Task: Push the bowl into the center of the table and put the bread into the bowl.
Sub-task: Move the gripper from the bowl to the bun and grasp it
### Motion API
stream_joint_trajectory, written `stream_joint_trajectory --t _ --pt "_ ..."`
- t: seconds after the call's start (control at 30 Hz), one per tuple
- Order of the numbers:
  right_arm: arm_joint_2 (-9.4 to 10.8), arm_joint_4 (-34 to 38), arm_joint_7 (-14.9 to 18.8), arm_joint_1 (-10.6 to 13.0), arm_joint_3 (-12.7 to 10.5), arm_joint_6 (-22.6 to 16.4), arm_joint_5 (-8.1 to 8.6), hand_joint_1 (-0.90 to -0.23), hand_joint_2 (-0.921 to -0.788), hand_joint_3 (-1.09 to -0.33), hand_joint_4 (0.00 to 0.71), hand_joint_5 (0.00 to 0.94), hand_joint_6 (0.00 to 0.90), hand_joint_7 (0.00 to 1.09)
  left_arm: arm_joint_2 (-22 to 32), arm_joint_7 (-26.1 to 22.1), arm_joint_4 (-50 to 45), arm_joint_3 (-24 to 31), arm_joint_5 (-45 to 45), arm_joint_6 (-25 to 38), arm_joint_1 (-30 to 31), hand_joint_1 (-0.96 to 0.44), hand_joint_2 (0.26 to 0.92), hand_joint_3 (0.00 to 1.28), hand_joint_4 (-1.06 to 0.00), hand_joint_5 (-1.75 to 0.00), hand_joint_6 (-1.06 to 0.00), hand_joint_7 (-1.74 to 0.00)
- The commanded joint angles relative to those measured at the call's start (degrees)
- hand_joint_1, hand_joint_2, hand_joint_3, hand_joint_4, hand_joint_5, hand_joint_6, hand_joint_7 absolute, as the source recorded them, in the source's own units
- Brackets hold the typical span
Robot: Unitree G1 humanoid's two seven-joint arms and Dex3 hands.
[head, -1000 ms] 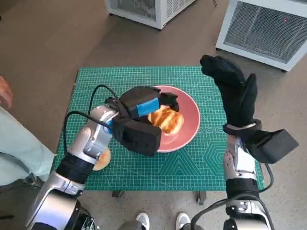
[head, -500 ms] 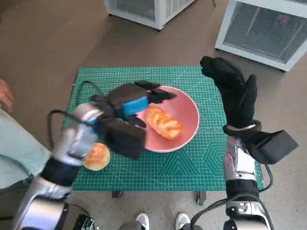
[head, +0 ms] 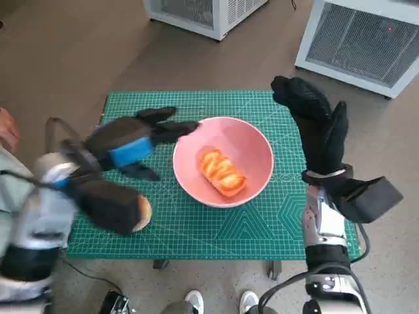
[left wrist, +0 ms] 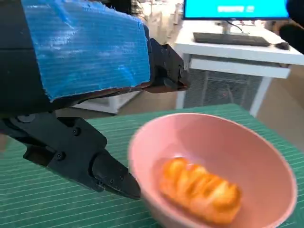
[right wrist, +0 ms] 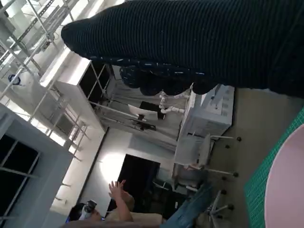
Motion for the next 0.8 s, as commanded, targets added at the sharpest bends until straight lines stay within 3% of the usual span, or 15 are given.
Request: stream_joint_trajectory --t 0.03,0.4,0.67,0.8 --pt "0.3 0.7 -0.1 0.3 0.1 1.0 -0.45 -0.679 -0.921 -0.73 0.286 0.0 0.138 0.45 4.1 -2.1 -3.2 3.9 -2.9 -0.3 3.0 -0.28 0.732 0.0 -0.16 0.0 -0.3 -0.01" --pt "0.6 2.1 0.2 -0.6 0.4 0.4 -0.66 -0.667 -0.921 -0.732 0.286 0.0 0.137 0.45 9.1 -5.9 -9.9 9.2 -6.3 3.6 11.3 -0.28 0.715 0.0 -0.16 0.0 -0.3 0.0" --pt "0.6 2.5 0.2 -0.8 0.4 0.2 -0.68 -0.667 -0.921 -0.734 0.285 0.0 0.136 0.45 9.7 -6.3 -11.2 9.7 -6.7 4.7 12.8 -0.28 0.714 0.0 -0.17 0.0 -0.3 0.0" --pt "0.6 3.6 1.4 -1.4 0.5 0.4 -0.12 -0.668 -0.921 -0.735 0.285 0.0 0.136 0.45 10.8 -9.3 -11.1 8.9 -7.6 6.1 17.0 -0.23 0.712 0.0 -0.17 0.0 -0.3 0.0"
